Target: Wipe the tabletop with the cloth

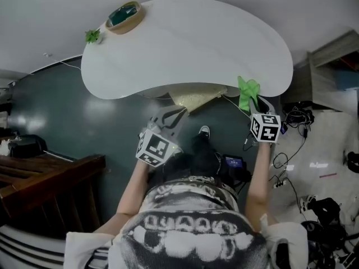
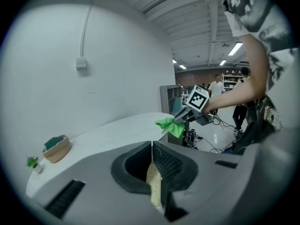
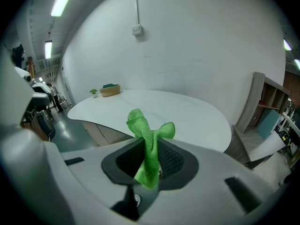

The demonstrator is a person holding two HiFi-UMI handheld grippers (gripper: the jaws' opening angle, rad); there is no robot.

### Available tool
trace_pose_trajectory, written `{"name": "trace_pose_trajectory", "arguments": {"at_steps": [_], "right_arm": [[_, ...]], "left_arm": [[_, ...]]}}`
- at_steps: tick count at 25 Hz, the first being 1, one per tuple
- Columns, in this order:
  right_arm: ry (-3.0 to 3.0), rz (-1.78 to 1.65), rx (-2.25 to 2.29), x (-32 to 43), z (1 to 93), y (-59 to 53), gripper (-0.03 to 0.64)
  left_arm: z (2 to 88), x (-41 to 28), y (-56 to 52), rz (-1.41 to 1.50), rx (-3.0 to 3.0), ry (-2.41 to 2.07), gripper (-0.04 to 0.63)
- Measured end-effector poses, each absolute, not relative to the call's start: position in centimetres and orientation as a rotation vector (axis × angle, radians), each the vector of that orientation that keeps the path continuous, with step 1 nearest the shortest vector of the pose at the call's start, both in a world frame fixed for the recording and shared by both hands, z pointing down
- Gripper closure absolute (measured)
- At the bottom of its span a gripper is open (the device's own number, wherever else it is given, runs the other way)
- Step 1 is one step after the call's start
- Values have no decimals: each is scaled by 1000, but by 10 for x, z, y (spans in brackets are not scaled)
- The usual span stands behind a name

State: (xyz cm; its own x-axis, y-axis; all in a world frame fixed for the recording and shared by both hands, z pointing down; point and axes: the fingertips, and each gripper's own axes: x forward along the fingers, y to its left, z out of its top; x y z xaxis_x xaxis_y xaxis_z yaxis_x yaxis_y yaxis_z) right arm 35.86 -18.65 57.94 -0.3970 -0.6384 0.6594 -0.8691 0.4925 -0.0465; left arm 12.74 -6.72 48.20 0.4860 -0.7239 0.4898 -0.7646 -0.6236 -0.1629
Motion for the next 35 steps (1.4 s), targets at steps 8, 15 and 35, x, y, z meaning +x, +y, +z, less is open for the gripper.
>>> {"name": "trace_pose_trajectory", "arguments": {"at_steps": [8, 15, 35], "right_arm": [[-2201, 497, 1215, 313, 558, -116, 534], [-2241, 487, 1149, 262, 553, -41, 534], [-2390, 377, 1032, 198, 520, 92, 534]], "left_arm": [[478, 88, -6, 760, 2625, -1385, 586], [483, 51, 55, 740, 2600, -1427, 587], [483, 48, 150, 653, 2631, -1469, 586]]}}
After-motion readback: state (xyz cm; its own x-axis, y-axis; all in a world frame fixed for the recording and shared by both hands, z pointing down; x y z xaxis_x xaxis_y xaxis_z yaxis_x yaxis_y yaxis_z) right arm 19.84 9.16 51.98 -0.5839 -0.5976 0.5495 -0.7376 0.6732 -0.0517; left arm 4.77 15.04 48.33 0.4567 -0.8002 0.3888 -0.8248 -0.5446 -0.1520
